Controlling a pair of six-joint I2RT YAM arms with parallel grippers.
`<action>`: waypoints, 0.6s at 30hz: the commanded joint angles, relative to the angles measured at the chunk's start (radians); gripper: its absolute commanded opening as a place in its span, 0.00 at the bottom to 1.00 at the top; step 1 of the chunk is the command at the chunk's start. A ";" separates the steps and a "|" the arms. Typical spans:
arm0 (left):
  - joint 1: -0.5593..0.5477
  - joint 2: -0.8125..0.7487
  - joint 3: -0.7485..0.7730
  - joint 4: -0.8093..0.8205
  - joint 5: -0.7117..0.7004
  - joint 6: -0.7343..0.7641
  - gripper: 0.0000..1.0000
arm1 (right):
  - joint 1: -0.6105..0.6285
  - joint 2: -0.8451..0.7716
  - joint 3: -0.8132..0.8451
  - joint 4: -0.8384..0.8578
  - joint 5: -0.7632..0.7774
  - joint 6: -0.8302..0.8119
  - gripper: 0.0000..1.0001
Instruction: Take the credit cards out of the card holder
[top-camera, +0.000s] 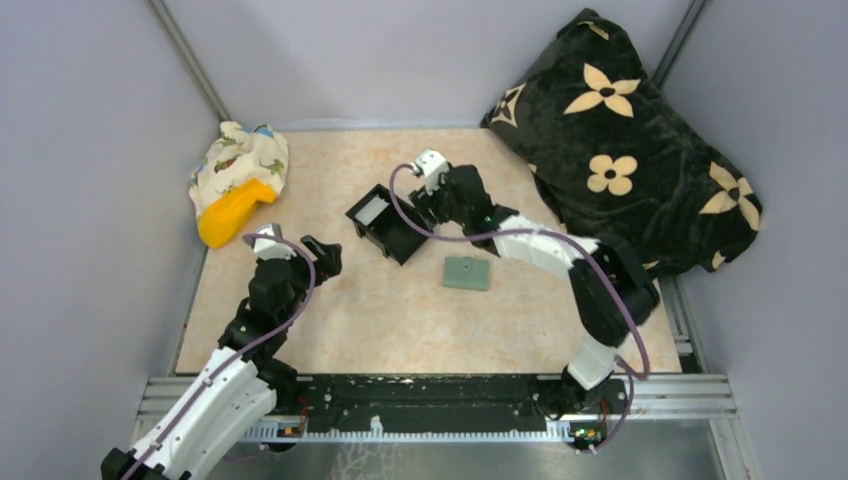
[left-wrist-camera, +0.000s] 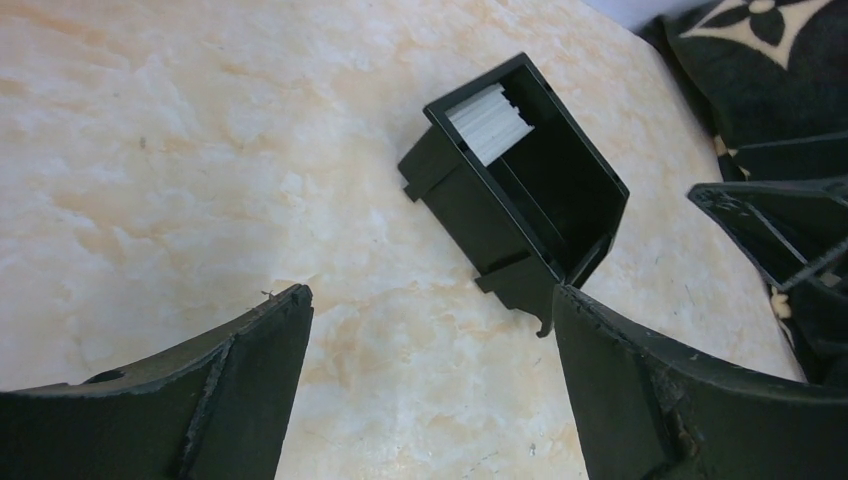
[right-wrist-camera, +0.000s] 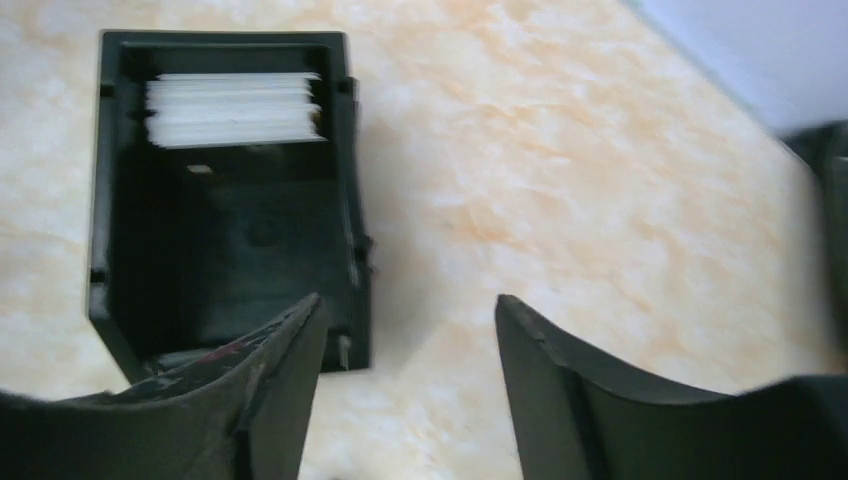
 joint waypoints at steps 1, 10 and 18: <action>0.001 0.093 -0.013 0.141 0.156 0.041 0.95 | -0.004 -0.252 -0.258 0.362 0.307 0.130 0.88; -0.179 0.422 0.033 0.358 0.227 0.027 0.96 | -0.048 -0.365 -0.434 0.139 0.416 0.311 0.91; -0.437 0.615 0.100 0.408 0.129 -0.008 0.96 | -0.050 -0.392 -0.543 0.113 0.359 0.381 0.70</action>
